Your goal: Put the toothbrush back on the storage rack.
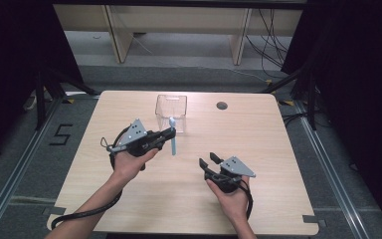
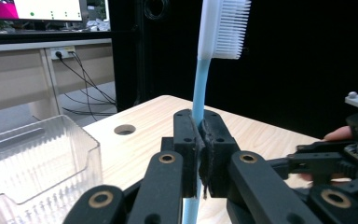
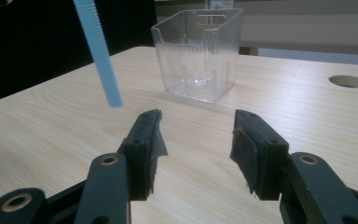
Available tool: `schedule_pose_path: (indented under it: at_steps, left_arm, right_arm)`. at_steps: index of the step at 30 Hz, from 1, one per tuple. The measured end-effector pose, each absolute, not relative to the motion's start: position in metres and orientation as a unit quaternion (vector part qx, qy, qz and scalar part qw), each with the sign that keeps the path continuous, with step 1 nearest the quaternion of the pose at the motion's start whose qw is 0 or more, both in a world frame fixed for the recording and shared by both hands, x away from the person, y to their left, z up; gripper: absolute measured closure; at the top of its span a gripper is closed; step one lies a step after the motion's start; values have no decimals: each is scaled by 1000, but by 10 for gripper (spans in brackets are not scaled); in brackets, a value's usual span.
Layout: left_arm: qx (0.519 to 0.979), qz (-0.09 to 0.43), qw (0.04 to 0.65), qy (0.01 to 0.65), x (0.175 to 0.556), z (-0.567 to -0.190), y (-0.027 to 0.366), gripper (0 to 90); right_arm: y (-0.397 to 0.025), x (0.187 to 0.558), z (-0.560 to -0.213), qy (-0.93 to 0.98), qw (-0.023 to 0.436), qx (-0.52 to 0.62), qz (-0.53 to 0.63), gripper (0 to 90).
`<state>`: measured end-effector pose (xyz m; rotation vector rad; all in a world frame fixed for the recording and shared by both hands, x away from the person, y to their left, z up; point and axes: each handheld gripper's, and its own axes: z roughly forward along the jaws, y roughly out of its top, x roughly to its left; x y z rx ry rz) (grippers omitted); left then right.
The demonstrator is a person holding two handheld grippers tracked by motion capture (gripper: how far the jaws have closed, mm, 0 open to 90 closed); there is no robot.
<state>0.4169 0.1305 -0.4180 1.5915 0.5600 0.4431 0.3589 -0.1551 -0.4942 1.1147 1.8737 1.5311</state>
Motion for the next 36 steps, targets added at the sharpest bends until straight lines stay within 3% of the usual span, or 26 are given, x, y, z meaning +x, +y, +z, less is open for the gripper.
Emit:
schedule_pose_path:
  at_steps: [18,36]
  left_arm:
    - [669,240,653,261,436,-404,156,853]
    - [659,260,653,267,459,-391,164,854]
  right_arm:
    - [-186,354,-507,673,279,435,529,502]
    - [-185,353,-513,666,277,440,535,475]
